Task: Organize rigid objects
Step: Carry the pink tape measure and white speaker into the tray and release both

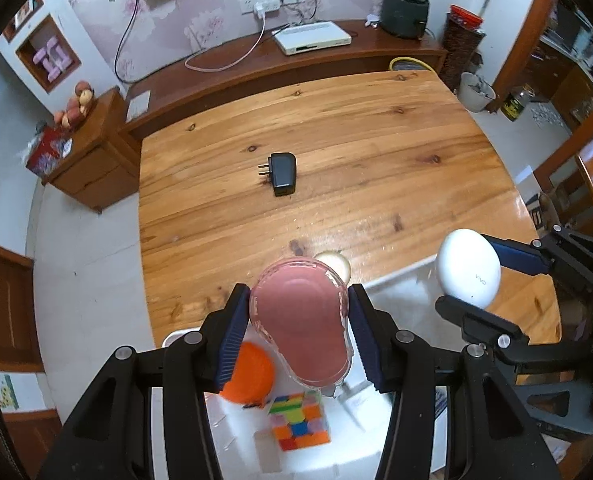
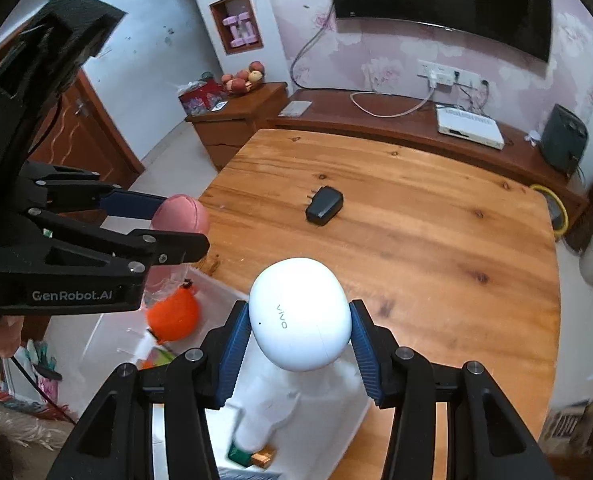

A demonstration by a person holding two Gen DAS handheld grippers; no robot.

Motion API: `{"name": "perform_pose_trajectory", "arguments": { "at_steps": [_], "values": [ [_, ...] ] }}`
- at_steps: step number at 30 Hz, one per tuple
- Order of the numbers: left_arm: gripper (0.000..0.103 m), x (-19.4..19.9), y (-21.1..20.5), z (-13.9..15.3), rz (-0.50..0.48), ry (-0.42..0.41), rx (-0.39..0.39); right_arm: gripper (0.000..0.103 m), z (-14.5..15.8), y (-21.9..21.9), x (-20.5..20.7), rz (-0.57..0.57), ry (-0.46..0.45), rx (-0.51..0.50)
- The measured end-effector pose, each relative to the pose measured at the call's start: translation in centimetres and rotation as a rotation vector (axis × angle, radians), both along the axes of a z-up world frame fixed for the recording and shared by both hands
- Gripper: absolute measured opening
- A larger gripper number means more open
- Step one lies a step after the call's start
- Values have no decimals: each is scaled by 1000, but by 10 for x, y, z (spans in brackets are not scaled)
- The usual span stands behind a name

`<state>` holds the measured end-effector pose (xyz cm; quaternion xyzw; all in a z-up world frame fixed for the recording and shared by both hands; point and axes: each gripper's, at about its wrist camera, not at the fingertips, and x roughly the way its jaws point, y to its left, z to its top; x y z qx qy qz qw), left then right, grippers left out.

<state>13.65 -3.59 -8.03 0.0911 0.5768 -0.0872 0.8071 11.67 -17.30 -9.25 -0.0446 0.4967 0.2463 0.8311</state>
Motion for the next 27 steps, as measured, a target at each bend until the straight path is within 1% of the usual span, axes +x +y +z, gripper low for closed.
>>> {"name": "perform_pose_trajectory", "arguments": {
  "at_steps": [4, 8, 13, 17, 20, 22, 24, 27],
  "values": [
    [53, -23, 5, -4, -20, -12, 12, 50, -2, 4, -21, -80, 37, -9],
    [53, -45, 8, -23, -33, 30, 1, 50, -16, 6, -41, -157, 101, -26],
    [53, -61, 7, -43, -49, 84, -2, 50, -40, 9, -62, -202, 153, -125],
    [53, -66, 5, -56, -55, 118, -15, 50, -60, 5, -72, -243, 202, -164],
    [53, -71, 4, -65, -57, 144, -29, 50, -71, 3, -78, -262, 221, -178],
    [53, -74, 2, -69, -61, 150, -32, 50, -79, 2, -81, -273, 230, -200],
    [53, -75, 0, -74, -70, 154, -28, 50, -85, 3, -84, -267, 246, -196],
    [53, -78, -5, -82, -87, 151, -20, 50, -94, 8, -87, -260, 259, -228]
  ]
}}
